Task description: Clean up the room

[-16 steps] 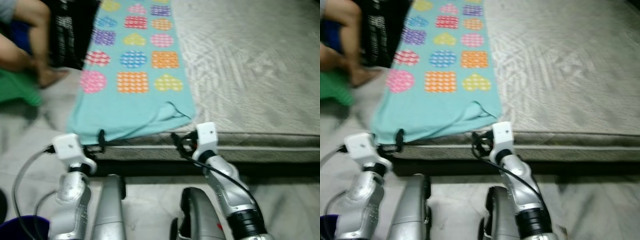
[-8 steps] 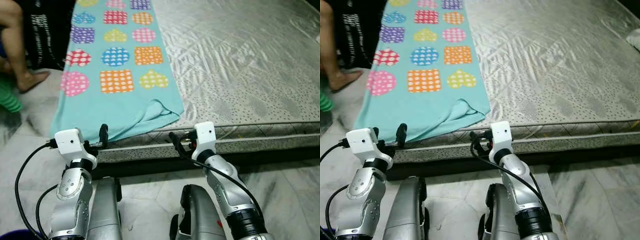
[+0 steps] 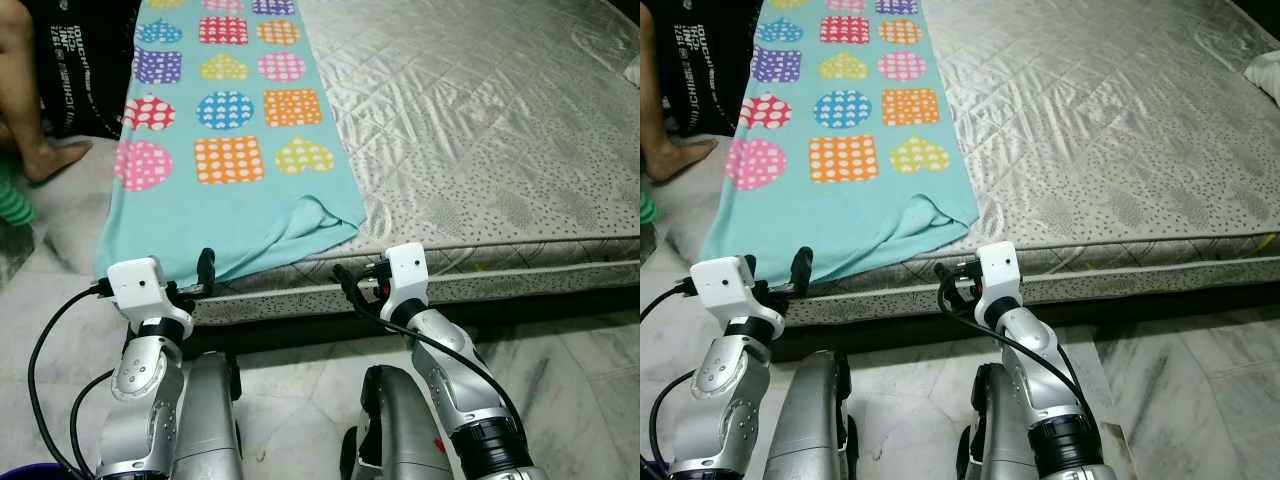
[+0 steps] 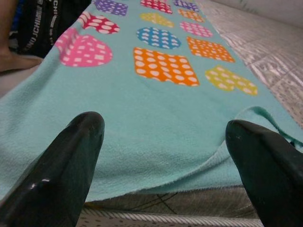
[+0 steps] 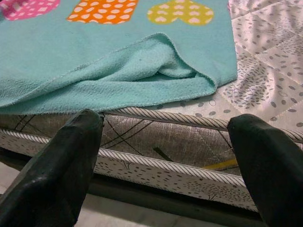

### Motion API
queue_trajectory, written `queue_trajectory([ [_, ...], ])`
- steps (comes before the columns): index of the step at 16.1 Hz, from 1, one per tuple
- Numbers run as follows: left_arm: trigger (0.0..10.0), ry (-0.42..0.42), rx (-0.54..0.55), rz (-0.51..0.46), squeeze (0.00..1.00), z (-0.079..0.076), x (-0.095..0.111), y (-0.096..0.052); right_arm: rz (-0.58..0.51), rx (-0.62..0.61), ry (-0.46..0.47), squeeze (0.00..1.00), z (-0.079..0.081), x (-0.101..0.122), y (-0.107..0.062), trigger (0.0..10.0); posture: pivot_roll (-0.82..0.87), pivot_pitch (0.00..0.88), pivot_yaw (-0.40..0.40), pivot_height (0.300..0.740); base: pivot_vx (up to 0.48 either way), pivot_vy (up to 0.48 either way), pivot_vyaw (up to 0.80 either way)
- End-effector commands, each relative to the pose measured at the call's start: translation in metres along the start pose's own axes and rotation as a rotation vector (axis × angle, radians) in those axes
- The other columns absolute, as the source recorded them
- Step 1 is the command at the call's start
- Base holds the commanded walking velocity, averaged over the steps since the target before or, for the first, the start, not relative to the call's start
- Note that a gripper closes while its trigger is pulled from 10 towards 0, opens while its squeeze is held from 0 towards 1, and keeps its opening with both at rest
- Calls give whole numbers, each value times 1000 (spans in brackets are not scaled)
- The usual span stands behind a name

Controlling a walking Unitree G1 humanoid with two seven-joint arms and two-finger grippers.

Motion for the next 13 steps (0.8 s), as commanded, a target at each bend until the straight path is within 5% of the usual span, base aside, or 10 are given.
queue_trajectory([
  [1, 10000, 2, -14, -4, 0, -2, 1, -2, -4, 7, -3, 0, -1, 1, -2, 10000, 99, 239, -75, 545, 319, 0, 0],
  [6, 10000, 5, -21, -3, 0, -3, 0, -2, -4, 25, -15, 0, 2, 0, -2, 10000, 101, 229, -74, 545, 366, 0, 480],
  [13, 10000, 1, -8, 0, 0, -3, -1, -1, 1, 28, -9, 0, 3, -2, -2, 10000, 103, 227, -74, 545, 241, 0, 0],
])
Point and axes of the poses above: a point about 5 cm out from each wrist's last joint towards the gripper, its own y axis pointing out of the wrist towards the gripper, its own x axis along the axis of the wrist's last joint, z = x × y, the point moved 4 cm from there along y, pointing out of the wrist towards the gripper, and after that the axes turned 10 degrees about -y, right-handed, at the moved point
